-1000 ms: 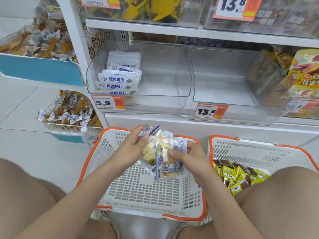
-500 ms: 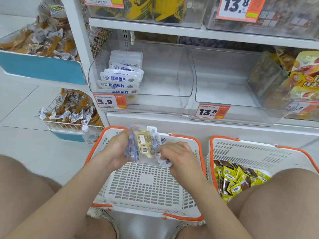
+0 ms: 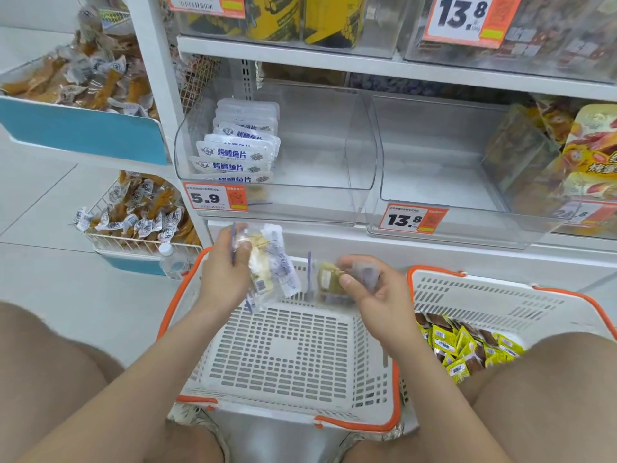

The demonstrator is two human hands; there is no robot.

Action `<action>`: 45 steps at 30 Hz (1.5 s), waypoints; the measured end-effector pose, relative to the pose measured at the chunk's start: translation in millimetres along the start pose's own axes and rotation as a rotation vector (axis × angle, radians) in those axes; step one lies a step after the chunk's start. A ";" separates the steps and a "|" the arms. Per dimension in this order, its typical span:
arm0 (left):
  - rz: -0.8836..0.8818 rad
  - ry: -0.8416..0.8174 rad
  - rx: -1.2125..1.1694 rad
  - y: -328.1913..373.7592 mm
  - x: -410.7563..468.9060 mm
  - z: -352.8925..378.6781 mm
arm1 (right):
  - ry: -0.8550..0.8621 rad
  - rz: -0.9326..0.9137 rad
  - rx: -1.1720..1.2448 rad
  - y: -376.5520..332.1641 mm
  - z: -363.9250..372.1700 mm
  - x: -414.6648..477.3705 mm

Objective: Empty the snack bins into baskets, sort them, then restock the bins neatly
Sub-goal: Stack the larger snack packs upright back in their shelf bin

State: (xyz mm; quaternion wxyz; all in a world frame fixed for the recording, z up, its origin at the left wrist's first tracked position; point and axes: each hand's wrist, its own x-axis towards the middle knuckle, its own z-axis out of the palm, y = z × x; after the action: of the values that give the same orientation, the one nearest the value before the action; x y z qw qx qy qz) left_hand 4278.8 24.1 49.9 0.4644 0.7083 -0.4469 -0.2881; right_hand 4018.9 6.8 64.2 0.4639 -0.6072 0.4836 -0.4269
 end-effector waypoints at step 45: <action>-0.509 -0.145 -0.638 27.2 -20.4 20.2 | 0.265 -0.003 0.344 -21.5 25.4 -13.1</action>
State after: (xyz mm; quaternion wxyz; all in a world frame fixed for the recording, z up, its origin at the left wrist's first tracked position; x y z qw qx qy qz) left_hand 4243.4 29.7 66.5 0.5417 0.5947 -0.1773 -0.5669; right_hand 4045.4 25.8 79.1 0.4924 -0.4583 0.4596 -0.5799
